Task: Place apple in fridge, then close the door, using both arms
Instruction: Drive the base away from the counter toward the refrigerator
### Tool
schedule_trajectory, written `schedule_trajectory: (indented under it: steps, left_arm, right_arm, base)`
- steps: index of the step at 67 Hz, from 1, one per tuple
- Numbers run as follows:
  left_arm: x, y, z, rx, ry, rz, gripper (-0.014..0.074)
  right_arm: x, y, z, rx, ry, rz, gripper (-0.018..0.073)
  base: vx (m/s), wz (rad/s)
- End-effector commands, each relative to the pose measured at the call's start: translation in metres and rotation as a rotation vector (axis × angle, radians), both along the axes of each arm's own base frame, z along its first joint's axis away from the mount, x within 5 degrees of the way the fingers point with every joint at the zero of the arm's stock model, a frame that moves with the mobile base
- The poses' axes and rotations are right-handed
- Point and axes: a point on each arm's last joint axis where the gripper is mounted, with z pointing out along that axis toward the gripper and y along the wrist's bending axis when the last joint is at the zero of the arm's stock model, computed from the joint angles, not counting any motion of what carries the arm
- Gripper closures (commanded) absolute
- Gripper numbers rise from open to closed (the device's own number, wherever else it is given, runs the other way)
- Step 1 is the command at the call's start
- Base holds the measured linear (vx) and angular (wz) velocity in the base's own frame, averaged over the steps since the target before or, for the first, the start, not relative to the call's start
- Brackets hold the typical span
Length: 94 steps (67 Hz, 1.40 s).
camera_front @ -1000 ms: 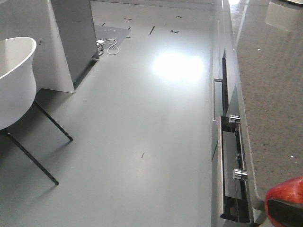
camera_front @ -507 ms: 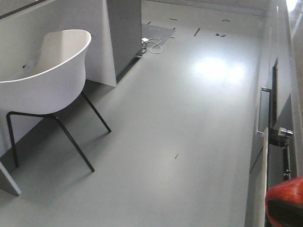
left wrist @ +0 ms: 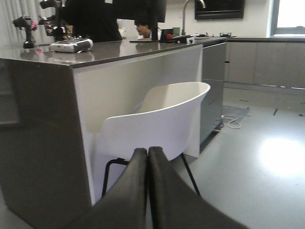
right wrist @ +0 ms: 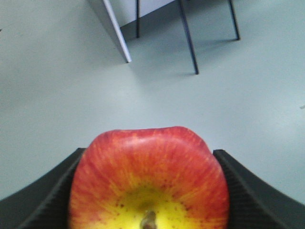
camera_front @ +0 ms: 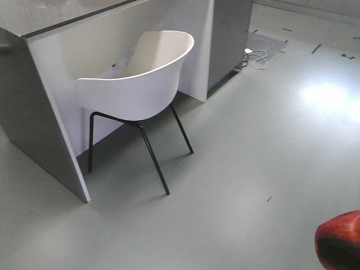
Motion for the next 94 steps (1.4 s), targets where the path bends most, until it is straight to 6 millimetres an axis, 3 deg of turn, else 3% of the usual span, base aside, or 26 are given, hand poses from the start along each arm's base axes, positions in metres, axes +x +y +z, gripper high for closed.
schedule_trajectory:
  steps: [1, 94]
  left_arm:
    - [-0.0025, 0.0001, 0.0126, -0.009, -0.099, 0.000, 0.0603]
    - [-0.0025, 0.0001, 0.0126, -0.009, -0.099, 0.000, 0.0603]
  right_arm:
    - [0.0037, 0.0008, 0.0123, 0.030, -0.081, -0.009, 0.0427]
    - [0.0037, 0.0008, 0.0123, 0.030, -0.081, -0.009, 0.0427]
  base:
    - [-0.01, 0.54]
    - [0.06, 0.41]
